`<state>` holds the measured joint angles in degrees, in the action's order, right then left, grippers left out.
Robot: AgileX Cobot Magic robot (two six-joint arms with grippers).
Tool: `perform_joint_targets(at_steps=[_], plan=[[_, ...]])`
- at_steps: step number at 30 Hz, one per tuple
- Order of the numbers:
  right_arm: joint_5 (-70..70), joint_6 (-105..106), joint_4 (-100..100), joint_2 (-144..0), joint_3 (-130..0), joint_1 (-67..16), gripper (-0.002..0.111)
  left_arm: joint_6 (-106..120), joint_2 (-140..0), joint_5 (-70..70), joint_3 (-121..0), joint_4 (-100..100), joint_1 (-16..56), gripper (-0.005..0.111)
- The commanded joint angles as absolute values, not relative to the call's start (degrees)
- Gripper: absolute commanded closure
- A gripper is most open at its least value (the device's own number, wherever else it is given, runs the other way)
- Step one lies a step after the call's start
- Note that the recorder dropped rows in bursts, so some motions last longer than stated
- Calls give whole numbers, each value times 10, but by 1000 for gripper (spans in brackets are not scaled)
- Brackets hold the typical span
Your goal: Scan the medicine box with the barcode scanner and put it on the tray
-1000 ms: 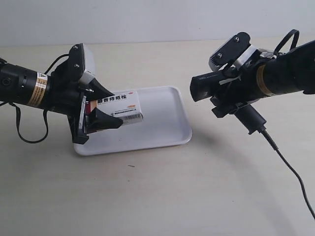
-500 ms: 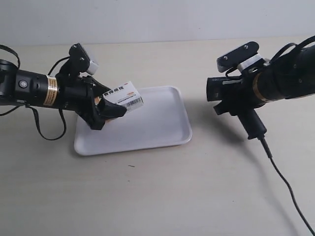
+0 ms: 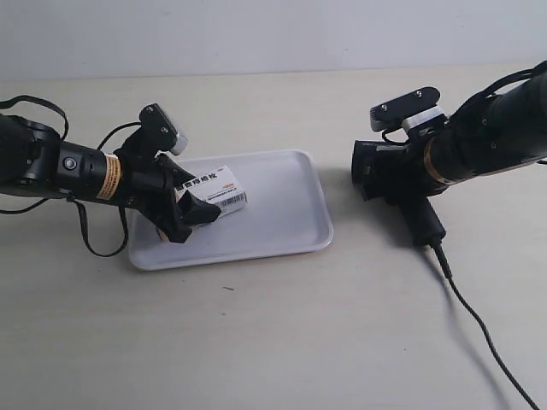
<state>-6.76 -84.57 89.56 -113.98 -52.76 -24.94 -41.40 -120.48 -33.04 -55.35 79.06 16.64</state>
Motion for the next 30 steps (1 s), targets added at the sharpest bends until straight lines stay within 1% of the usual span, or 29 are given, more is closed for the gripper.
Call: perform_joint_targets(at_steps=[1, 3, 4, 7, 9, 10, 11, 17, 21, 25, 26, 27, 28, 30], plan=[[-70, -841, 884, -1153, -524, -250, 75, -410, -1213, -318, -555, 791, 172, 39], [-50, -841, 884, -1153, -524, -250, 61, -412, -1213, -319, -555, 789, 172, 10], [-41, -848, 884, -1153, -524, -250, 53, -414, -1213, -320, -555, 788, 172, 2], [-43, -886, 884, -1153, -524, -250, 26, -413, -1208, -329, -555, 788, 172, 2], [-40, -890, 884, -1148, -524, -250, 13, -416, -1196, -331, -555, 788, 172, 2], [-40, -890, 884, -1145, -524, -250, 8, -433, -1186, -331, -555, 791, 172, 2], [-40, -889, 884, -1139, -524, -250, 5, -458, -1177, -331, -555, 795, 171, 2], [-33, -885, 868, -1033, -512, -250, 4, -599, -1060, -315, -555, 902, 171, 2], [-38, -885, 876, -896, -474, -250, 4, -727, -948, -317, -555, 991, 171, 2], [-43, -885, 870, -751, -431, -250, 6, -813, -843, -323, -548, 999, 171, 4], [-43, -885, 869, -710, -421, -250, 8, -825, -815, -329, -542, 999, 171, 7], [-43, -885, 869, -670, -411, -250, 11, -835, -789, -338, -535, 999, 171, 13], [-43, -885, 869, -631, -399, -250, 17, -843, -763, -349, -528, 999, 171, 20], [-43, -886, 869, -564, -371, -250, 32, -866, -713, -364, -502, 999, 171, 42]])
